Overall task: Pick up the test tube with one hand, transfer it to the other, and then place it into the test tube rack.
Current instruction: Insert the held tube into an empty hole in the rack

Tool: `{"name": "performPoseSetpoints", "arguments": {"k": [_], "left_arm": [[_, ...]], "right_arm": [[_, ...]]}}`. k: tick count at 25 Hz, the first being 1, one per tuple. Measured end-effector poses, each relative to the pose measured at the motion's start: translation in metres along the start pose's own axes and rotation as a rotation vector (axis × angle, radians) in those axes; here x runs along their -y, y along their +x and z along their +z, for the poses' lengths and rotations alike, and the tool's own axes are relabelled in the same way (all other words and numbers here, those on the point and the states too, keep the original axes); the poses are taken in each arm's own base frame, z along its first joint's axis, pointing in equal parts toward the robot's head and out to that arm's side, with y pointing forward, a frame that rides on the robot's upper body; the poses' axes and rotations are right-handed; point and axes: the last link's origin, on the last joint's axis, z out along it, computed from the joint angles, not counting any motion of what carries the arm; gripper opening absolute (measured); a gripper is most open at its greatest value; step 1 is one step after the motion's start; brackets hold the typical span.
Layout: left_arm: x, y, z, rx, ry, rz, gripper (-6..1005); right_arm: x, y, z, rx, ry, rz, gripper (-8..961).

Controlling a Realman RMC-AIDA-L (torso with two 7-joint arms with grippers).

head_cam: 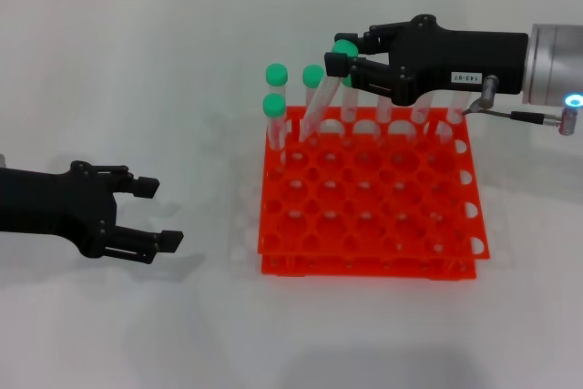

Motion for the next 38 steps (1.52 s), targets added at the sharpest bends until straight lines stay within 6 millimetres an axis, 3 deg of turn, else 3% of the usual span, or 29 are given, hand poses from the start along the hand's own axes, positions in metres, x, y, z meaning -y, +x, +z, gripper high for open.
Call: {"name": "performPoseSetpoints", "arguments": {"k": [26,38], "left_arm": [[0.001,0.01,0.004,-0.019,-0.019,0.054,883],[-0.001,0.011,0.005,-0.032,-0.023,0.049,883]], "right_arm": [[0.003,-0.02,-0.011,-0.079,0.01,-0.029,299],[-0.003,-0.013,-0.006,-0.11,-0.012,-0.029,302]]}}
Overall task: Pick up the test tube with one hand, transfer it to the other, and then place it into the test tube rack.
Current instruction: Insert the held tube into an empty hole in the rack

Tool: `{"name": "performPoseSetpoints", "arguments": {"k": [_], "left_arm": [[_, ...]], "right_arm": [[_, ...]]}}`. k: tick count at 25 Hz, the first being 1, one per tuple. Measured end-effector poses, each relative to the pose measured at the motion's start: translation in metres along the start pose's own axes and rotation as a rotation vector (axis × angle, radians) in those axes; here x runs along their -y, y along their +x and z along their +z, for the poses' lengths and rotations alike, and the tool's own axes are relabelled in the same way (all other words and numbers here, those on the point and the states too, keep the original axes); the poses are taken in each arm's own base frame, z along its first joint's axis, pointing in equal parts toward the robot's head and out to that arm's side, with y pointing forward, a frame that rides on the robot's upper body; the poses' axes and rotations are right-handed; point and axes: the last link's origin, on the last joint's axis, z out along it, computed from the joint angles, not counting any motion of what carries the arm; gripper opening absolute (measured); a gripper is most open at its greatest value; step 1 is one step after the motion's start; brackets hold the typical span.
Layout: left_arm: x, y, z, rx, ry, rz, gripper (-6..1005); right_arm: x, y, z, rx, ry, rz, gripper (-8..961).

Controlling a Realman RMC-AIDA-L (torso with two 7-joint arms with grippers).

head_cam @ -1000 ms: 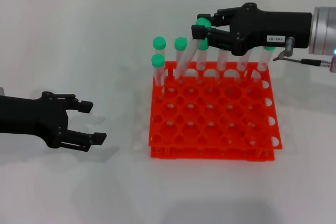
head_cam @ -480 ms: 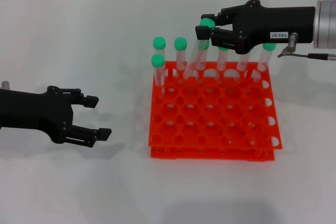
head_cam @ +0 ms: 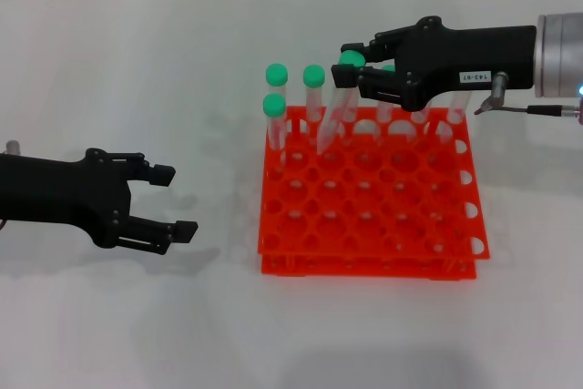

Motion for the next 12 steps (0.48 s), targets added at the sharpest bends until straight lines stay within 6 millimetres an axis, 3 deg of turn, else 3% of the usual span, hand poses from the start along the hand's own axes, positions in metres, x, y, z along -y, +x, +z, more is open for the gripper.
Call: {"name": "performPoseSetpoints", "arguments": {"k": [12], "left_arm": [[0.0003,0.0015,0.0011,-0.005,0.001,-0.001,883]], "right_arm": [[0.0006,-0.0061,0.0046,-0.001,-0.004,-0.008,305]]}}
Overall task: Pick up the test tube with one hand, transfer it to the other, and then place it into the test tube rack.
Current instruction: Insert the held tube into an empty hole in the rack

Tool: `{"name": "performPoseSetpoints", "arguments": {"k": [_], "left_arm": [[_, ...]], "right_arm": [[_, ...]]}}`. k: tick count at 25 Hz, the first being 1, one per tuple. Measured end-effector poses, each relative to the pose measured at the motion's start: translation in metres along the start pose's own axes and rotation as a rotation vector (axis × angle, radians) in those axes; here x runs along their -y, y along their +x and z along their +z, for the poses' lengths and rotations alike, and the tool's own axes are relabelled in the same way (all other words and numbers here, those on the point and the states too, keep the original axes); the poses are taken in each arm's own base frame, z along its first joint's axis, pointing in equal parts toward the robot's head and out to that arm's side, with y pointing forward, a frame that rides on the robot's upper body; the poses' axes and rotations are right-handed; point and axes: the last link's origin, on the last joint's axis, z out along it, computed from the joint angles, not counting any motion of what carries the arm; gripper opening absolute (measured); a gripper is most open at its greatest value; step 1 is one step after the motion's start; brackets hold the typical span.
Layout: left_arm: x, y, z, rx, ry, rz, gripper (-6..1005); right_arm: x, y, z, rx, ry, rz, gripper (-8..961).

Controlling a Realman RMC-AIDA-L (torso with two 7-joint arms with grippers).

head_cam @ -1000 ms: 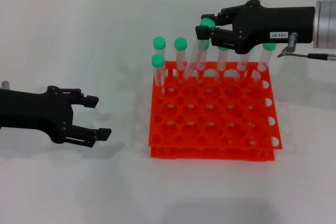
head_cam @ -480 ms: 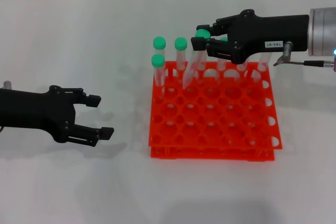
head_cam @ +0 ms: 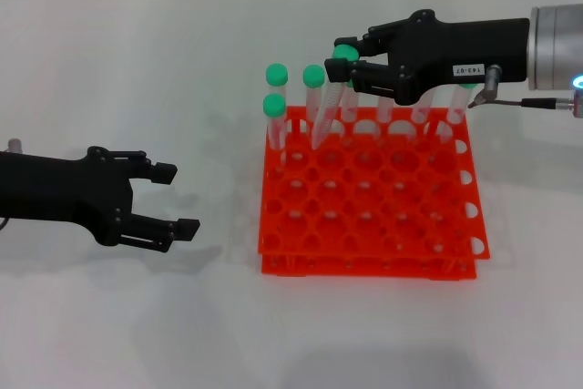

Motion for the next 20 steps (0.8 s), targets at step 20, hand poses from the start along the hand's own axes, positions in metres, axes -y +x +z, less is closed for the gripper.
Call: {"name": "performPoseSetpoints", "arguments": {"k": [20], "left_arm": [[0.0,0.0,0.003,-0.002,-0.011,-0.006,883]], "right_arm": [[0.004,-0.012,0.0,-0.068,0.023,-0.019,310]]}}
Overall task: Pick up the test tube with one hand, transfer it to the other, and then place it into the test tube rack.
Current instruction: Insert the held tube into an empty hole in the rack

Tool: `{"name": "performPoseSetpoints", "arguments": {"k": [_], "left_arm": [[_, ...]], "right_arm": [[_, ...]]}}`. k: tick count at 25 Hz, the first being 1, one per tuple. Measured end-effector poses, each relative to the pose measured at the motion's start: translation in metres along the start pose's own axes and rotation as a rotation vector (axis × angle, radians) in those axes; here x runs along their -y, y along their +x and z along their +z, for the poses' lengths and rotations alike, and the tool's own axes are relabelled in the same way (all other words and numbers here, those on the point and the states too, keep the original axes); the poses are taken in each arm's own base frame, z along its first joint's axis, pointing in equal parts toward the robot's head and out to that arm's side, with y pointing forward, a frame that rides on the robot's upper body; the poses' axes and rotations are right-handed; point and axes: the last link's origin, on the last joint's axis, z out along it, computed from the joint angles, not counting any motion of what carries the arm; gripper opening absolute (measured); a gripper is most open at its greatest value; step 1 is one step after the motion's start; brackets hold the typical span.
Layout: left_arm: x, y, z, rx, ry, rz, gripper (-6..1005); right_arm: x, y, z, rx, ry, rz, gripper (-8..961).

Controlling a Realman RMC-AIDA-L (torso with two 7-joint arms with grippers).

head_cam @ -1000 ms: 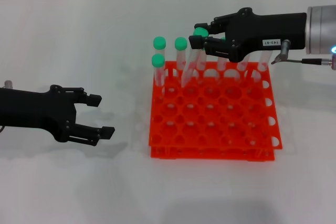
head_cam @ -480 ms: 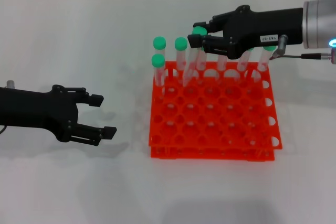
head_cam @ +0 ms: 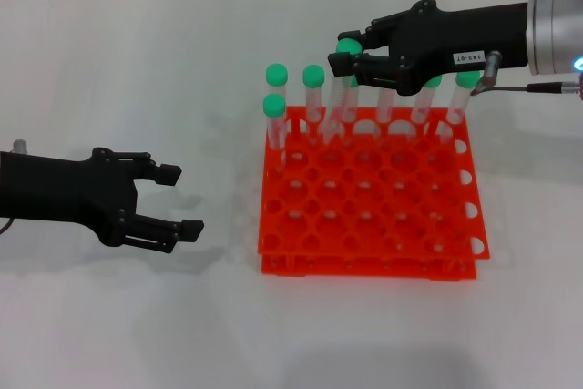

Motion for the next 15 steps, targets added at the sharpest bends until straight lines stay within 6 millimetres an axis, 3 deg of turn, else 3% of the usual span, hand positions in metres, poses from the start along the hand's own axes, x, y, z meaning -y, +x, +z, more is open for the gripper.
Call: {"name": "performPoseSetpoints", "arguments": {"k": [15], "left_arm": [[0.0005,0.002,0.0017,0.001,-0.005,0.01,884]], "right_arm": [[0.0014,-0.0001,0.0034,-0.004,0.019,-0.003,314]]}}
